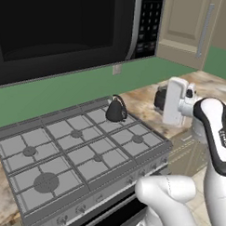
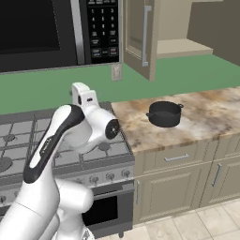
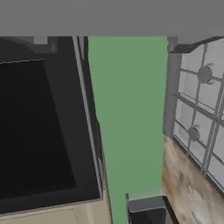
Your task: Pick the kettle from the cabinet and place it on a stove burner. Then pick the pot from the counter and place it on another stove burner. Finally, turn both burners on.
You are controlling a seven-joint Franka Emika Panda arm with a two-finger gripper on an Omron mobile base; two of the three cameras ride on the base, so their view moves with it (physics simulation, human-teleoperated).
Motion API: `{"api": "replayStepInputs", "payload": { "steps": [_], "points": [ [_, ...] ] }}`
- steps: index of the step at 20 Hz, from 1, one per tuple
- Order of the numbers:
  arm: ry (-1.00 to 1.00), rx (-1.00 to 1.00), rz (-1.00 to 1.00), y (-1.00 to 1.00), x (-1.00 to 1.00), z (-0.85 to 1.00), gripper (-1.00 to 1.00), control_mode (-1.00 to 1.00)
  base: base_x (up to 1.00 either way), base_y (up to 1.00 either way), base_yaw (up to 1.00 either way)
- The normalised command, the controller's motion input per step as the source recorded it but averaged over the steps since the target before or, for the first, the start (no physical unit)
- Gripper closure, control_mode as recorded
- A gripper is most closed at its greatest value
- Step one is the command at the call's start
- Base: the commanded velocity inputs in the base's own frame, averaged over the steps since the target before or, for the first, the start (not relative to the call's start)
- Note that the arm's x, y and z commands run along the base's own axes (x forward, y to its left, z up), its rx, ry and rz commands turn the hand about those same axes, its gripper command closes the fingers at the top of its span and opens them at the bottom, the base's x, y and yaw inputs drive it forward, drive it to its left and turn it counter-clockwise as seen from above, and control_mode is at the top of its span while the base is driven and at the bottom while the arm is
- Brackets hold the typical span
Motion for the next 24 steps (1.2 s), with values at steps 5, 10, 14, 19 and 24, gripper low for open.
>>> {"api": "replayStepInputs", "payload": {
  "steps": [5,10,14,19,24],
  "points": [
    [0.0,-0.3,-0.07,0.0,-0.26,0.0,-1.0,-1.0,0.0,0.0,0.0],
    [0.03,-0.28,-0.08,0.0,-0.17,0.0,-1.0,-1.0,0.0,0.0,0.0],
    [0.05,-0.26,-0.07,0.0,-0.11,0.0,-1.0,-1.0,0.0,0.0,0.0],
    [0.03,-0.18,-0.03,0.01,-0.06,-0.02,-1.0,-1.0,0.0,0.0,0.0],
    [-0.01,0.0,0.0,0.0,-0.02,0.0,-1.0,-1.0,0.0,0.0,0.0]
  ]
}}
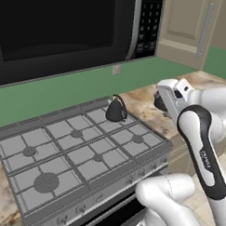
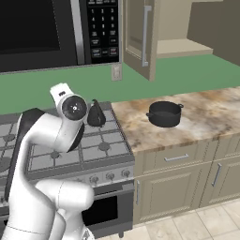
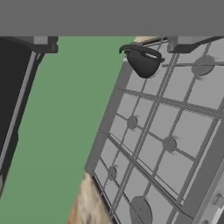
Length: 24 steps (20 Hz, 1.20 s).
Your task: Pick the kettle from the cabinet and place it on a stove burner. Then pick the pot from the counter and place it on another stove burner. Finally, turn both burners on.
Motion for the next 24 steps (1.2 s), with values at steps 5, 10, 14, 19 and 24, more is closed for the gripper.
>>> {"api": "replayStepInputs", "payload": {
  "steps": [5,10,14,19,24],
  "points": [
    [-0.13,0.01,-0.01,-0.12,-0.34,0.0,-1.0,-1.0,0.0,0.0,0.0],
    [0.0,0.0,0.0,0.0,0.0,0.0,-1.0,1.0,-0.49,-0.41,-0.06],
    [0.0,0.0,0.0,0.0,0.0,0.0,-1.0,1.0,-0.41,-0.44,-0.06],
    [0.0,0.0,0.0,0.0,0.0,0.0,-1.0,1.0,-0.13,-0.53,-0.05],
    [0.0,0.0,0.0,0.0,0.0,0.0,-1.0,1.0,0.0,-0.63,-0.02]
  ]
}}
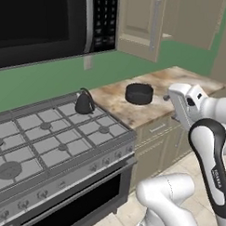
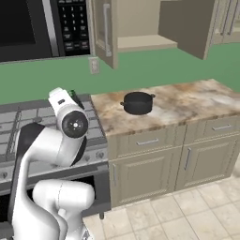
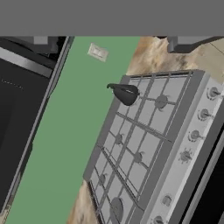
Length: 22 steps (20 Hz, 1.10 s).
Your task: Pick the kettle from the cabinet and place it on a stove burner. Then pick the pot from the counter and place it on another stove burner. Finally, turn both burners on.
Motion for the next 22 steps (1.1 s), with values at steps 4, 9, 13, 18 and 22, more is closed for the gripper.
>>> {"api": "replayStepInputs", "payload": {
  "steps": [4,9,13,18,22],
  "points": [
    [0.0,0.0,0.0,0.0,0.0,0.0,-1.0,1.0,0.0,-0.65,0.0],
    [0.0,0.0,0.0,0.0,0.0,0.0,-1.0,1.0,-0.06,-0.75,0.0],
    [0.0,0.0,0.0,0.0,0.0,0.0,-1.0,1.0,-0.02,-0.79,0.0],
    [0.0,0.0,0.0,0.0,0.0,0.0,-1.0,1.0,0.02,-0.84,0.0],
    [0.0,0.0,0.0,0.0,0.0,0.0,-1.0,1.0,0.14,-0.89,0.0]
  ]
}}
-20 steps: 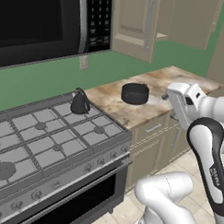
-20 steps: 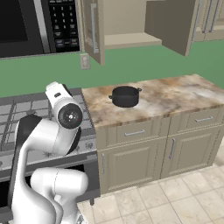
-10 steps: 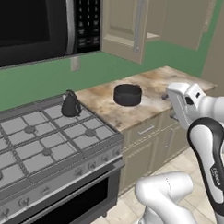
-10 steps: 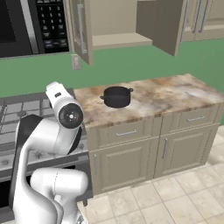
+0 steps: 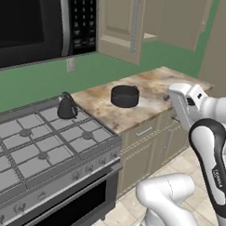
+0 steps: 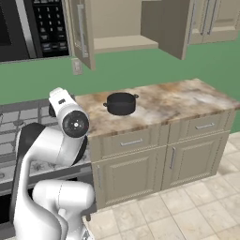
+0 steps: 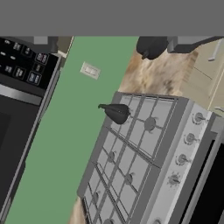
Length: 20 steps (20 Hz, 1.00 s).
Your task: Pick the kettle from the cabinet and place it on a stove burner. Then pick the pot from the counter and place it on another stove burner. Finally, turn both burners on.
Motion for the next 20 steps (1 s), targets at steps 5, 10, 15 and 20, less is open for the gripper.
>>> {"api": "replayStepInputs", "payload": {
  "steps": [5,10,15,20],
  "points": [
    [0.0,0.0,0.0,0.0,0.0,0.0,-1.0,1.0,0.29,-0.81,0.0],
    [0.0,0.0,0.0,0.0,0.0,0.0,-1.0,1.0,0.49,-0.68,0.0],
    [0.0,0.0,0.0,0.0,0.0,0.0,-1.0,1.0,0.76,-0.61,-0.01],
    [0.0,0.0,0.0,0.0,0.0,0.0,-1.0,1.0,0.5,-0.41,-0.01]
  ]
}}
